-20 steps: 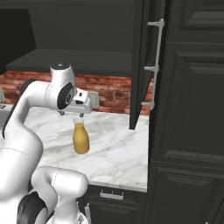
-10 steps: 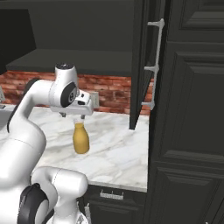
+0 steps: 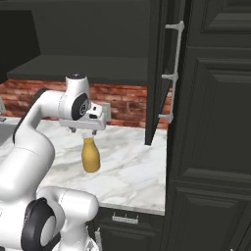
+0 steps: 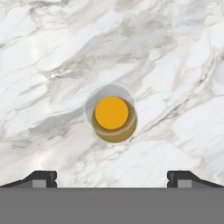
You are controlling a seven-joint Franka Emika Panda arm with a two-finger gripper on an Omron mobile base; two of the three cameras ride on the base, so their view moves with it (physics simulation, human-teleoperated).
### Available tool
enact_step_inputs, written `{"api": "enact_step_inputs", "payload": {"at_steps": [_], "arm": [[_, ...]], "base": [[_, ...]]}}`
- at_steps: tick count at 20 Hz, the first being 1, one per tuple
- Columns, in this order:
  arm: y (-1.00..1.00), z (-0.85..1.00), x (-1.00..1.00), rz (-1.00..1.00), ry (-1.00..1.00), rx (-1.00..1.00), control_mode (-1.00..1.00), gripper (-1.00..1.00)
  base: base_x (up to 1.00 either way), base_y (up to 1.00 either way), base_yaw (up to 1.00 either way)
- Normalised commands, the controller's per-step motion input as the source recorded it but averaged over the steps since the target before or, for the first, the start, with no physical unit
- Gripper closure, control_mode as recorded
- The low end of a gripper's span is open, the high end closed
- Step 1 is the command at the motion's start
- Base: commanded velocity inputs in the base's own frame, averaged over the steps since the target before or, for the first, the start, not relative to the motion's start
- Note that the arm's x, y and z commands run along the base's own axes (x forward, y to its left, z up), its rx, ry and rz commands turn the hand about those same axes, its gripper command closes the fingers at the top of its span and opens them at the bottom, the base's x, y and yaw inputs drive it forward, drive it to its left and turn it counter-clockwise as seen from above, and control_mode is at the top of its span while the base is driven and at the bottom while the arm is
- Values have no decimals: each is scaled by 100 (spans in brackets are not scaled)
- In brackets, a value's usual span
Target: There is a tray on the dining counter. Grab the cup, mug, and pitcher and place them on the tray. The pitcher may be placed next to the tray if it cannot fit the tray.
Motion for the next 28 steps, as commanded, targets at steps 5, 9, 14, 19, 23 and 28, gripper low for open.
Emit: {"api": "enact_step_inputs", "payload": {"at_steps": [5, 9, 14, 19, 23, 28], "arm": [[0, -4, 17, 0, 0, 0, -100, -100], [0, -3, 12, 0, 0, 0, -100, -100], [1, 0, 13, 0, 1, 0, -100, -100], [3, 0, 15, 0, 1, 0, -100, -100], [3, 0, 17, 0, 0, 0, -100, -100], [0, -3, 13, 0, 0, 0, -100, -100]], "base": [[0, 0, 0], [0, 0, 0], [0, 0, 0], [0, 0, 0], [0, 0, 0], [0, 0, 0]]}}
